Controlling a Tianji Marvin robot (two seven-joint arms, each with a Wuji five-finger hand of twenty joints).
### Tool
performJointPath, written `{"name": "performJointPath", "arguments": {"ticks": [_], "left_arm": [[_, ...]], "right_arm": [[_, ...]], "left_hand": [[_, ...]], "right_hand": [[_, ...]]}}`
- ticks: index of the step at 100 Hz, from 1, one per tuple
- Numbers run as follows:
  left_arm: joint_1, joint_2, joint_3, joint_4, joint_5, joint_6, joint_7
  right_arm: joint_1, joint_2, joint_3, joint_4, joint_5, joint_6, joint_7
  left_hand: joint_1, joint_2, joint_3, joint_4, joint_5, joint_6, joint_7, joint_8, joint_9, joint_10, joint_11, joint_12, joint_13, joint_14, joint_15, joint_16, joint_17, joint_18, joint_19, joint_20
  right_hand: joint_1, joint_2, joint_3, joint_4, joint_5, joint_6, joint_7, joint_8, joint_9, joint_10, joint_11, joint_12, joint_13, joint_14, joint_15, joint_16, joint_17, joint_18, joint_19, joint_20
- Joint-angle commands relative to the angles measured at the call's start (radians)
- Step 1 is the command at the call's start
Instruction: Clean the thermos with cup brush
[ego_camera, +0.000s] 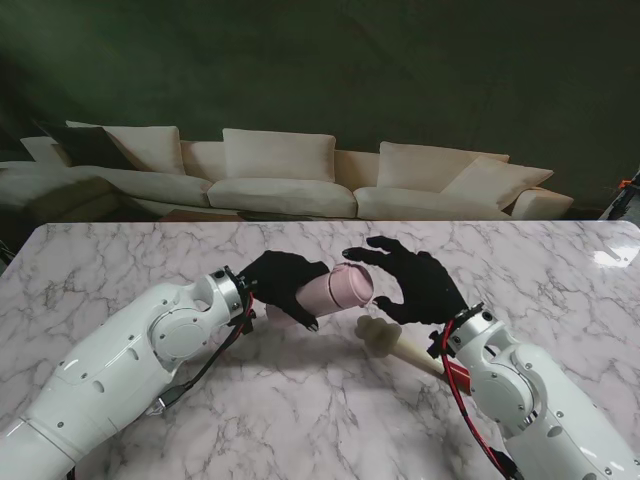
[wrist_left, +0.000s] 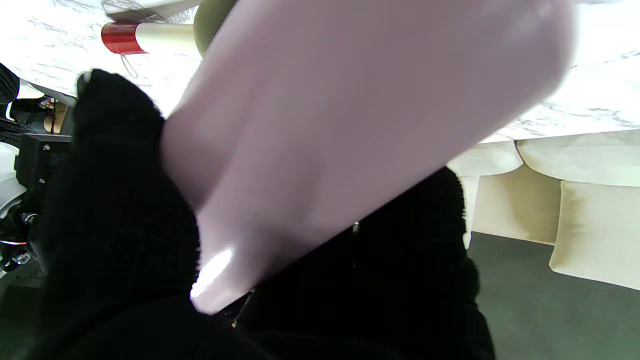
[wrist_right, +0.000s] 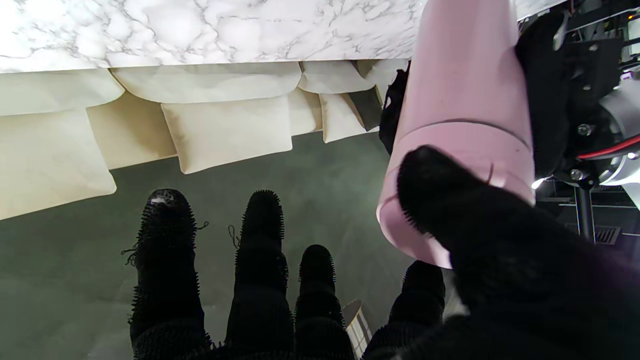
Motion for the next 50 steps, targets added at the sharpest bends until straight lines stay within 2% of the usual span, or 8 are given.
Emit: {"name": "performJointPath", "arguments": {"ticks": [1, 6, 12, 26, 34, 50], "left_arm": [[-0.007, -0.004, 0.0, -0.007, -0.004, 0.003, -0.013], [-0.007, -0.004, 0.0, -0.008, -0.005, 0.005, -0.014], [-0.007, -0.004, 0.001, -0.008, -0.005, 0.006, -0.014], [-0.01, -0.005, 0.005, -0.006, -0.006, 0.008, -0.012], [-0.012, -0.006, 0.008, -0.004, -0.007, 0.009, -0.011], [-0.014, -0.006, 0.011, 0.0, -0.007, 0.008, -0.01]], "right_arm": [[0.003, -0.007, -0.005, 0.006, -0.002, 0.001, -0.008], [0.006, -0.009, -0.01, 0.011, -0.004, 0.002, -0.02], [0.011, -0.009, -0.018, 0.018, -0.01, -0.003, -0.033], [0.03, -0.014, -0.045, 0.044, -0.01, -0.018, -0.067], [0.042, -0.018, -0.063, 0.059, -0.007, -0.018, -0.091], [0.063, -0.032, -0.099, 0.087, 0.017, -0.004, -0.143]], "left_hand": [[0.396, 0.38, 0.354, 0.053, 0.088, -0.222, 0.16, 0.052, 0.002, -0.034, 0.055, 0.02, 0.092, -0.096, 0.197, 0.06, 0.01, -0.104, 0.05, 0.019], [0.397, 0.38, 0.355, 0.054, 0.088, -0.222, 0.159, 0.052, 0.003, -0.035, 0.055, 0.02, 0.092, -0.094, 0.197, 0.06, 0.01, -0.104, 0.05, 0.019], [0.396, 0.378, 0.354, 0.053, 0.088, -0.222, 0.159, 0.052, 0.002, -0.034, 0.055, 0.02, 0.092, -0.094, 0.197, 0.06, 0.01, -0.103, 0.05, 0.019], [0.397, 0.382, 0.355, 0.053, 0.088, -0.221, 0.159, 0.052, 0.002, -0.034, 0.055, 0.02, 0.092, -0.093, 0.197, 0.06, 0.009, -0.102, 0.049, 0.019], [0.397, 0.38, 0.355, 0.053, 0.088, -0.221, 0.159, 0.052, 0.002, -0.033, 0.056, 0.02, 0.092, -0.093, 0.197, 0.06, 0.009, -0.102, 0.05, 0.02], [0.397, 0.379, 0.355, 0.052, 0.089, -0.22, 0.159, 0.052, 0.002, -0.033, 0.056, 0.02, 0.091, -0.092, 0.198, 0.061, 0.009, -0.102, 0.051, 0.02]], "right_hand": [[-0.031, -0.044, -0.028, -0.029, -0.008, -0.029, -0.033, -0.007, -0.02, -0.014, 0.036, 0.016, 0.023, -0.028, 0.032, 0.023, 0.003, -0.022, 0.021, 0.015], [-0.03, -0.047, -0.05, -0.029, -0.004, -0.031, -0.002, 0.038, -0.022, -0.015, 0.073, 0.031, 0.03, -0.033, 0.057, 0.04, 0.006, -0.025, 0.028, 0.021], [-0.032, -0.049, -0.068, -0.033, -0.009, -0.04, 0.114, 0.108, -0.024, -0.019, 0.12, 0.047, 0.042, -0.039, 0.079, 0.057, 0.014, -0.025, 0.035, 0.028], [-0.05, -0.043, -0.117, -0.043, 0.071, -0.046, 0.325, 0.192, -0.022, -0.031, 0.206, 0.078, 0.075, -0.058, 0.134, 0.09, 0.037, -0.032, 0.056, 0.043], [-0.066, -0.022, -0.152, -0.052, 0.1, -0.051, 0.443, 0.248, -0.008, -0.036, 0.273, 0.101, 0.094, -0.073, 0.201, 0.13, 0.047, -0.043, 0.061, 0.048], [-0.144, 0.061, -0.265, -0.077, 0.184, -0.069, 0.656, 0.332, 0.092, -0.056, 0.316, 0.12, 0.147, -0.093, 0.312, 0.191, 0.043, -0.044, 0.063, 0.054]]}}
